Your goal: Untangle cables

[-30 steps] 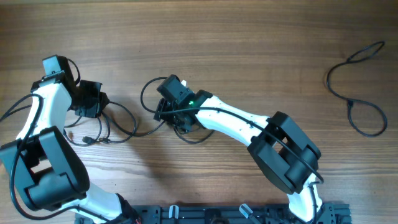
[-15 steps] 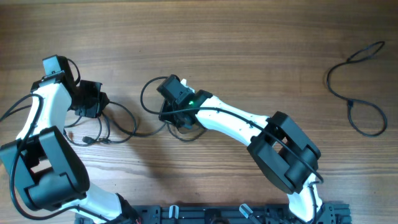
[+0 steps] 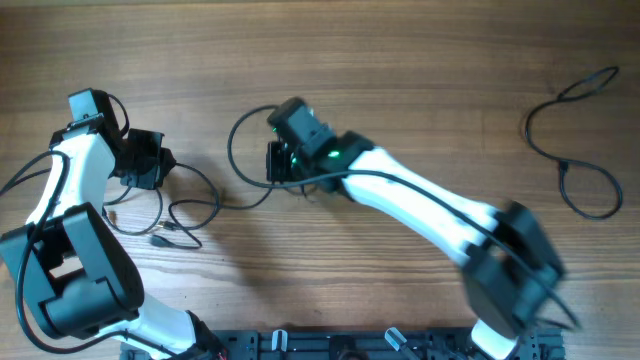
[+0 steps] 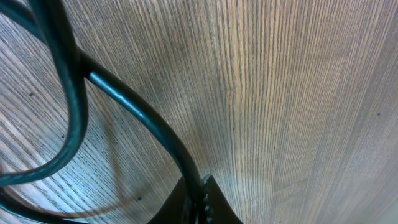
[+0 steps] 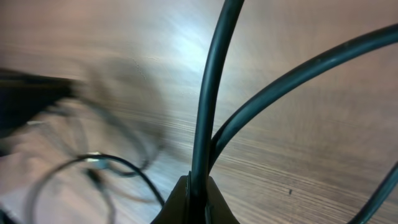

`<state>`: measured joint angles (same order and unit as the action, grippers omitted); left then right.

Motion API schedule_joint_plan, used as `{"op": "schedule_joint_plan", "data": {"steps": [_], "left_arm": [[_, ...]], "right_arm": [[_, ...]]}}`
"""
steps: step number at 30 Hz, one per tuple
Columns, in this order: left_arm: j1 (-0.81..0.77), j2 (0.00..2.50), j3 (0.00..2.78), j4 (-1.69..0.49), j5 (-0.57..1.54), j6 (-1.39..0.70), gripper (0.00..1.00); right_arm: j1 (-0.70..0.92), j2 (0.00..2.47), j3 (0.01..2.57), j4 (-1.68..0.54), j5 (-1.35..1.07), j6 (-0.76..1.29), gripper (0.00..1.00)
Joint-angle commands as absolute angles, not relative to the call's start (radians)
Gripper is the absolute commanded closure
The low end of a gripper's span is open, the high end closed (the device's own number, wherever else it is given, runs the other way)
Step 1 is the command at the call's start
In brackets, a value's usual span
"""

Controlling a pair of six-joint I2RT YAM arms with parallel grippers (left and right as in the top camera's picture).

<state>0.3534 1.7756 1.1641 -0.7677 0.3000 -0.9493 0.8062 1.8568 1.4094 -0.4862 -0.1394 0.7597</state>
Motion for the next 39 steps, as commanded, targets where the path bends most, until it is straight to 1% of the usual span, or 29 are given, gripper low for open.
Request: {"op": "schedule_joint_plan", "data": {"steps": [1,7,13,19,23,29,31,35,39], "left_arm": [[0.349,1.784,1.155,-0.768,0.287,-0.958,0.93],[0.349,1.784,1.155,-0.768,0.287,-0.958,0.93],[0.349,1.784,1.155,-0.768,0.287,-0.958,0.92],[0.349,1.784,1.155,-0.768,0.287,-0.958,0.92],[0.349,1.784,1.155,-0.768,0.287,-0.958,0.92],[0.348,1.784,1.155,-0.768,0.287,-0.958,0.92],[0.348,1.784,1.155,-0.768,0.287,-0.958,0.92],[0.348,1.784,1.155,-0.768,0.287,-0.958,0.91],[0.348,1.784,1.155,-0.768,0.287,-0.958,0.92]], "right_arm": [[0.808,1.695,1.416,-0.516,-0.057,0.651,0.96],[0.808,1.528,1.416,-0.596,0.091,0.643,0.96],[0.808,1.401,1.416,-0.608,0.131,0.546,0.96],[0.808,1.387,1.416,-0.646,0.311,0.550,0.96],[0.807,1.388,1.416,-0.720,0.555,0.553,0.96],[0.804,1.388,1.416,-0.826,0.787,0.553,0.96],[0.776,1.388,1.416,-0.893,0.940,0.549,0.96],[0.726,1.388,1.416,-0.952,1.036,0.541,0.96],[0.656,1.388,1.416,-0.983,1.043,0.480,0.96]]}}
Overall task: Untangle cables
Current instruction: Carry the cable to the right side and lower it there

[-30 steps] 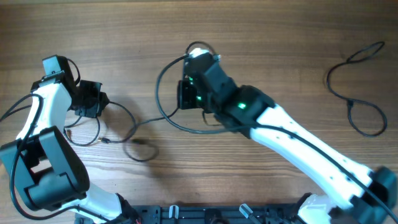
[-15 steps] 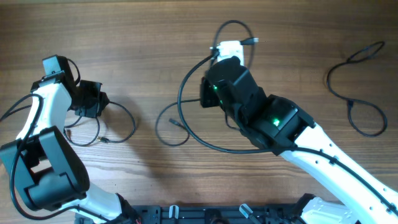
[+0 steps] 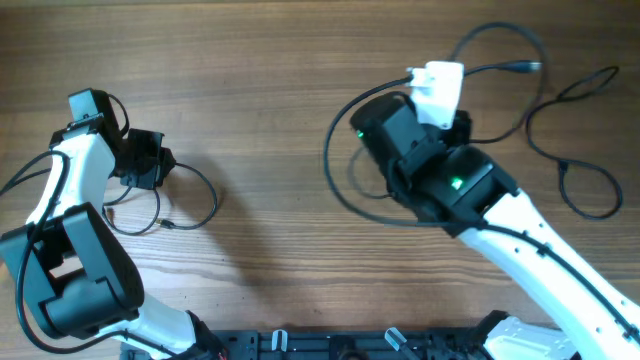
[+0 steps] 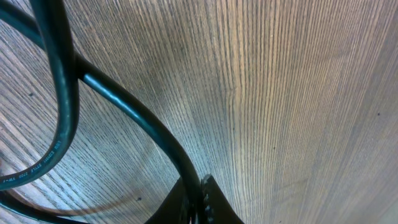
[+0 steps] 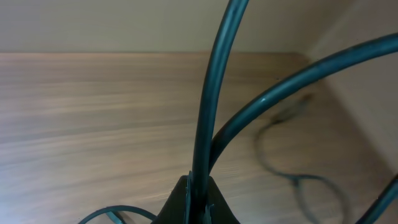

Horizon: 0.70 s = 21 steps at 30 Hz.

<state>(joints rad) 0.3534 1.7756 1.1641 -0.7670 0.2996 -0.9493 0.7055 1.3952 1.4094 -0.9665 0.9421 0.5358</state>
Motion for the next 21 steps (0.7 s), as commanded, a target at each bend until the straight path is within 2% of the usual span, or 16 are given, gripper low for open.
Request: {"op": "schedule_joint_plan", "data": {"steps": [1,5,6,12,15,21], "left_arm": [[0.348,1.784,1.155,-0.768,0.287,-0.958,0.92],[0.348,1.784,1.155,-0.768,0.287,-0.958,0.92],[0.348,1.784,1.155,-0.768,0.287,-0.958,0.92],[0.348,1.784,1.155,-0.768,0.287,-0.958,0.91],[0.348,1.784,1.155,-0.768,0.287,-0.958,0.92],[0.348,1.784,1.155,-0.768,0.287,-0.958,0.91]], "right_arm": [[0.632,1.388,1.415,-0.989,1.043,0.471,0.96],[0.533,1.388,1.415,-1.000,0.995,0.472,0.96],[0.508,1.388,1.415,-1.000,0.938,0.472,0.96],[0.408,1.402,1.415,-1.015,0.427,0.452,0.82],[0.400,1.427,1.414,-1.015,0.286,0.364,0.81],[0.400,1.527,1.414,-1.036,0.233,0.360,0.80]]}}
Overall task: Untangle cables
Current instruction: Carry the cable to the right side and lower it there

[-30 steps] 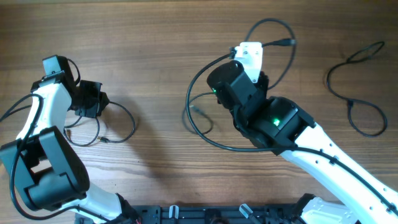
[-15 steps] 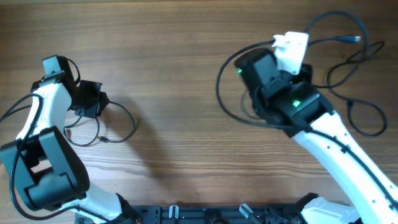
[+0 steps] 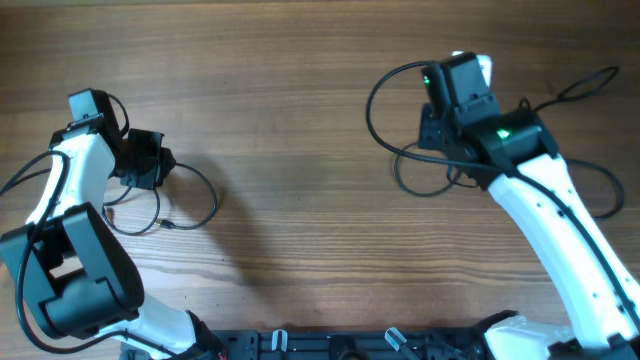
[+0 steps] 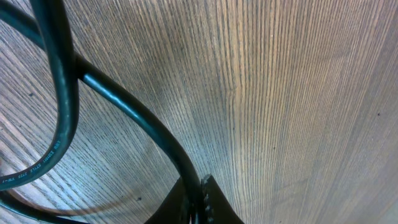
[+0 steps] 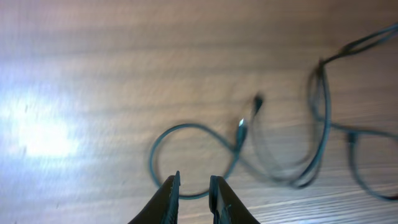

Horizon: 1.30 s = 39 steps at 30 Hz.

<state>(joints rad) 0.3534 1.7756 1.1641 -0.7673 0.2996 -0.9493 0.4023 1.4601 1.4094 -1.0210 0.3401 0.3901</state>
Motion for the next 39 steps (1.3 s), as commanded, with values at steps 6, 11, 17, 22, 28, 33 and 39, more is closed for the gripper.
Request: {"op": "schedule_joint_plan", "data": {"steps": [6,11,17,22,28,33,39], "left_arm": [[0.348,1.784,1.155,-0.768,0.287,-0.958,0.91],[0.348,1.784,1.155,-0.768,0.287,-0.958,0.91],[0.348,1.784,1.155,-0.768,0.287,-0.958,0.90],[0.348,1.784,1.155,-0.768,0.287,-0.958,0.90],[0.348,1.784,1.155,-0.768,0.287,-0.958,0.90],[0.348,1.784,1.155,-0.768,0.287,-0.958,0.90],[0.348,1.784,1.155,-0.768,0.287,-0.958,0.89]], "right_arm": [[0.400,1.663,1.414,-1.084,0.234,0.366,0.62],[0.400,1.783,1.414,-1.102,0.204,0.366,0.34],[0.400,1.895,1.414,-1.098,0.181,0.363,0.22],[0.399,1.969,1.414,-1.050,0.163,0.368,0.25],[0.399,2.007,1.413,-0.978,-0.012,0.366,0.48],[0.399,2.007,1.413,-0.965,-0.013,0.366,0.55],[0.399,2.007,1.411,-0.957,-0.013,0.367,0.80]]}}
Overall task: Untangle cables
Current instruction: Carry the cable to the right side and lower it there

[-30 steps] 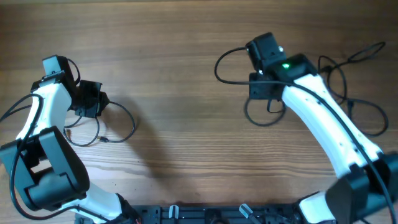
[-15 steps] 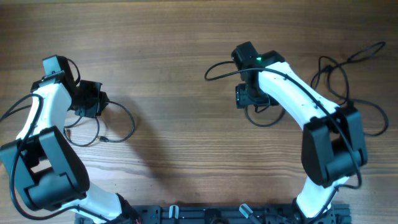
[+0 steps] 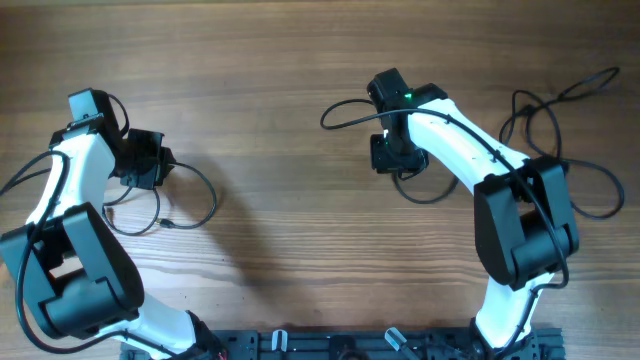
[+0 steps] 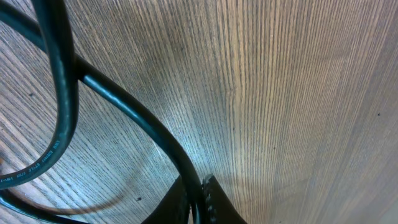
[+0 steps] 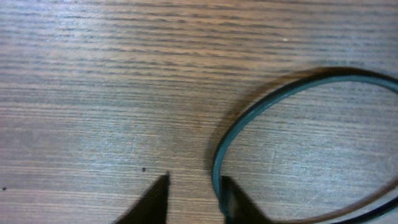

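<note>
At the left of the table my left gripper (image 3: 148, 160) is shut on a black cable (image 4: 124, 109) that rises from between its fingers and loops over the wood. My right gripper (image 5: 194, 186) is low over the table right of centre, seen from above (image 3: 388, 152). It is open, with bare wood between its fingers. A second black cable (image 5: 218, 155) curves in a loop along the inner side of its right finger (image 5: 230, 190), not gripped. That cable's free end arcs out to the left of the gripper.
A third thin black cable (image 3: 562, 165) lies in loops at the far right of the wooden table (image 3: 300, 60). The left cable's small plug end (image 3: 165, 226) lies below my left gripper. The arm bases stand at the front edge.
My right gripper was higher and further right, narrowly open; now it is further left, low over the wood, wider open beside the cable loop. The left gripper has not moved.
My right gripper was shut on a cable at the table's centre, tangled with the one in my left gripper. Then it held that cable lifted at the right, apart from the left cable. Then it was open, the cable lying below it. Now it sits low beside it.
</note>
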`<state>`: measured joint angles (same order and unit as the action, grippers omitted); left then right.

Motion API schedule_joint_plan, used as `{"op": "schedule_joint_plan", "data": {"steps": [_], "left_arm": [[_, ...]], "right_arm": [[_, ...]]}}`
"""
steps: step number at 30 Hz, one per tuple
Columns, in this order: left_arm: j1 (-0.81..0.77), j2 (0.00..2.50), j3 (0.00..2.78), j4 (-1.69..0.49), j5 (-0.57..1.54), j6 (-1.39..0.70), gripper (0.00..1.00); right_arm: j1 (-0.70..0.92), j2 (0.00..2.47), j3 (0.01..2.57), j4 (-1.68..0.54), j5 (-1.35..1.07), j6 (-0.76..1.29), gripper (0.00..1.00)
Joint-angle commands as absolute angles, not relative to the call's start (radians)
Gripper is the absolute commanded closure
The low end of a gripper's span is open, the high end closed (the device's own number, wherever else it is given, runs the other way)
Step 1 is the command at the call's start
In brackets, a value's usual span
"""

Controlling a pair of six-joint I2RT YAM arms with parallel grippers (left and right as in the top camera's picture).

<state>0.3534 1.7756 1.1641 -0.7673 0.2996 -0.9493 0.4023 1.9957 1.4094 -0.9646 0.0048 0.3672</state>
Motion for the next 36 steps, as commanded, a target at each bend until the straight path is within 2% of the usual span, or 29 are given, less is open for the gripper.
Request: {"op": "schedule_joint_plan", "data": {"steps": [1,3,11,17,22,36], "left_arm": [[0.348,1.784,1.155,-0.768,0.287,-0.958,0.89],[0.348,1.784,1.155,-0.768,0.287,-0.958,0.90],[0.348,1.784,1.155,-0.768,0.287,-0.958,0.90],[0.348,1.784,1.155,-0.768,0.287,-0.958,0.90],[0.348,1.784,1.155,-0.768,0.287,-0.958,0.90],[0.348,1.784,1.155,-0.768,0.286,-0.958,0.90]], "right_arm": [[0.399,2.007,1.411,-0.953,-0.011,0.367,0.82],[0.399,2.007,1.409,-0.948,0.001,0.370,0.85],[0.399,2.008,1.331,-0.860,0.015,0.370,0.85],[0.395,2.008,1.248,-0.764,0.055,0.375,0.91],[0.365,2.008,1.203,-0.742,0.154,0.374,0.94],[0.047,2.008,1.185,-0.728,0.191,0.365,0.95]]}}
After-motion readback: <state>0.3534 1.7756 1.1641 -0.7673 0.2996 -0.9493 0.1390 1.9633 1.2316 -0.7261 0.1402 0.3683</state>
